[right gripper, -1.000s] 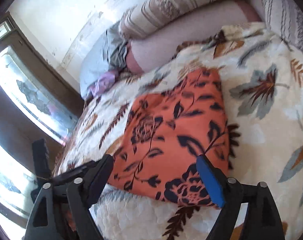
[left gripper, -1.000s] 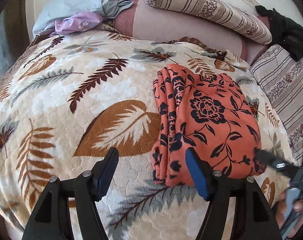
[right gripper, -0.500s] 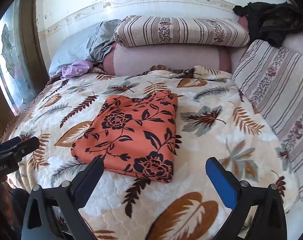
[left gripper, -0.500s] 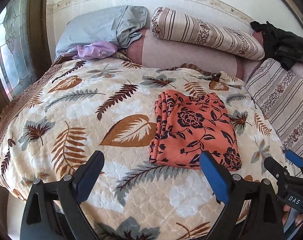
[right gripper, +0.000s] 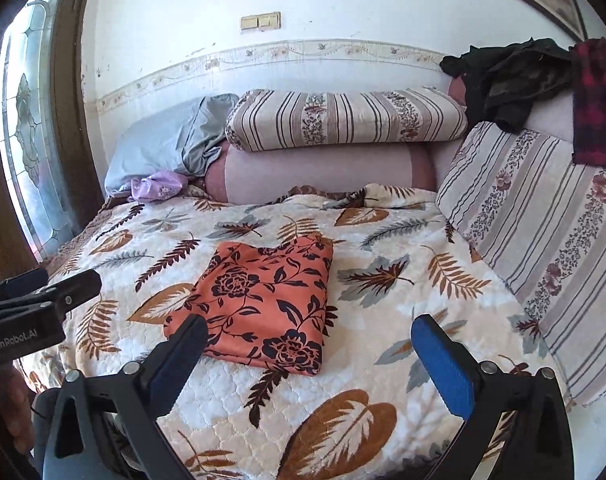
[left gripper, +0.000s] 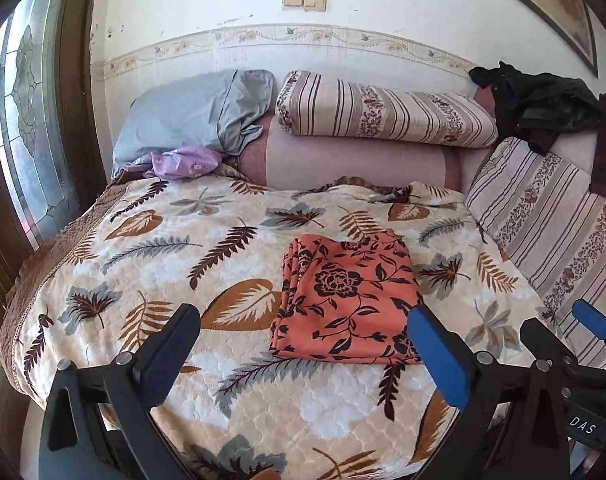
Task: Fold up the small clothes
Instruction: 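Open the left gripper and withdraw both grippers from the folded blouse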
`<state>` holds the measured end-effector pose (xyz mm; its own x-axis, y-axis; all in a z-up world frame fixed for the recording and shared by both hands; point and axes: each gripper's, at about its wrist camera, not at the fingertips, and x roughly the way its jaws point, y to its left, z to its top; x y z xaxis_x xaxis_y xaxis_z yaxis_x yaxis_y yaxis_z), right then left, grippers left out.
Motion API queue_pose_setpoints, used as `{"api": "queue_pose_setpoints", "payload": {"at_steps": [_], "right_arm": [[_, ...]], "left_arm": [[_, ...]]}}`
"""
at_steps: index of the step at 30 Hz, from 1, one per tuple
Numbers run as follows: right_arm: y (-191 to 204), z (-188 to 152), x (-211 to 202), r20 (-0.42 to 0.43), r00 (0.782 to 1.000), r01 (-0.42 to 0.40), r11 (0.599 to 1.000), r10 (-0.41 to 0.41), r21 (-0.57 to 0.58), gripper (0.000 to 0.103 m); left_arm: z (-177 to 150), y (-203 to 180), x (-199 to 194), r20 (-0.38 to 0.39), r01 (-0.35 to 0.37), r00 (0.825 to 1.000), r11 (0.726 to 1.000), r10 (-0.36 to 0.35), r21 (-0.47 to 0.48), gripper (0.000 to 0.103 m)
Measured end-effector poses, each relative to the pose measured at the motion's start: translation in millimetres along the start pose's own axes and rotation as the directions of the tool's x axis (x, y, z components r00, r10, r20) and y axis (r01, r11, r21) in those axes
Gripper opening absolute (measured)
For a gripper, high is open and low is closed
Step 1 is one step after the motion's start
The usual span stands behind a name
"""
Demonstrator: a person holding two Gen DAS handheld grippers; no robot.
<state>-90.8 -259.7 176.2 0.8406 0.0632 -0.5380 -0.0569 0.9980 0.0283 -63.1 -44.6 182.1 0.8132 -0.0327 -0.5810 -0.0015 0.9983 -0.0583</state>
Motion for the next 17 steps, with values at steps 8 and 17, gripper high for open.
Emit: {"api": "queue_pose_setpoints", "payload": {"at_steps": [8, 17], "right_arm": [[6.4, -3.4, 10.9, -0.027, 1.000, -0.015, 1.000, 0.015, -0.022, 0.103], [14.7, -1.6, 29.6, -0.059, 0.998, -0.021, 0.998, 0.017, -0.056, 0.103]], "left_arm": [[-6.0, -5.5, 22.7, -0.067, -0.035, 0.997, 0.999, 0.036, 0.015, 0.103], [-4.9, -0.6, 36.5, -0.073, -0.026, 0.997, 1.000, 0.025, -0.002, 0.103]]}}
